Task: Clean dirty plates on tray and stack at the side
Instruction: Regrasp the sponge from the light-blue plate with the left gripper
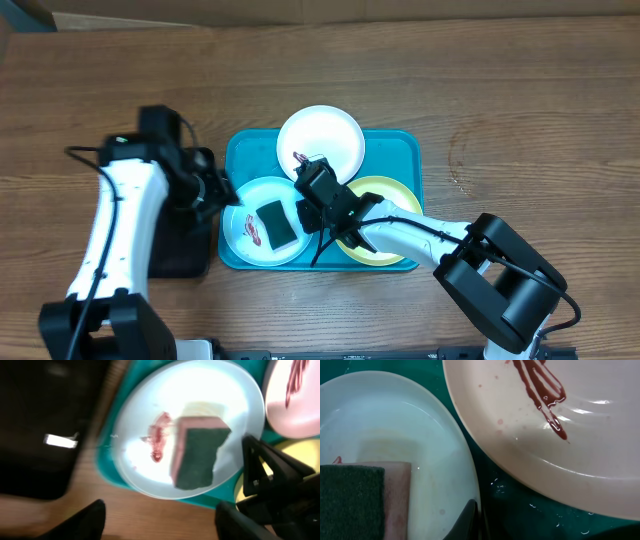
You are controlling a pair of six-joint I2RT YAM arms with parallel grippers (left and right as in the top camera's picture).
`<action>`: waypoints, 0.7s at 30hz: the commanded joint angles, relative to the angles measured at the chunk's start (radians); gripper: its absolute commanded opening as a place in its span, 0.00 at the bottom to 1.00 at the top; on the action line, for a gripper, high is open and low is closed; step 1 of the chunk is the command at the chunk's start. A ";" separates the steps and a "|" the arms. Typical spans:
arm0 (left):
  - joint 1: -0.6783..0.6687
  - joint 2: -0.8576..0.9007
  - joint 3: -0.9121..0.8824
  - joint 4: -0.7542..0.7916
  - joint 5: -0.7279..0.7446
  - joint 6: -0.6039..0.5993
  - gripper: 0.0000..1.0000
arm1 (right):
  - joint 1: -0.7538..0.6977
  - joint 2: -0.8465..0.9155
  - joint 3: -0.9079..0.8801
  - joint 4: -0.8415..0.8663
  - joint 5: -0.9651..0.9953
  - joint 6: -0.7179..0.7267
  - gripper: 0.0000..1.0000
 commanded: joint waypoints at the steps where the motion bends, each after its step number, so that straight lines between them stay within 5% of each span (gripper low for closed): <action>1: -0.065 -0.006 -0.087 0.072 0.120 0.037 0.80 | 0.005 0.007 0.008 -0.004 0.000 0.070 0.04; 3: -0.109 -0.006 -0.123 0.133 0.124 0.037 0.91 | 0.002 0.007 0.008 -0.002 0.000 0.092 0.04; 6: -0.172 -0.006 -0.151 0.204 0.092 0.017 0.94 | -0.005 0.007 0.008 -0.001 -0.001 0.099 0.04; 12: -0.242 -0.005 -0.154 0.257 -0.095 -0.219 0.68 | -0.011 0.007 0.008 -0.004 -0.001 0.099 0.04; 21: -0.247 0.011 -0.156 0.279 -0.073 -0.222 0.71 | -0.011 0.007 0.008 -0.003 -0.001 0.098 0.04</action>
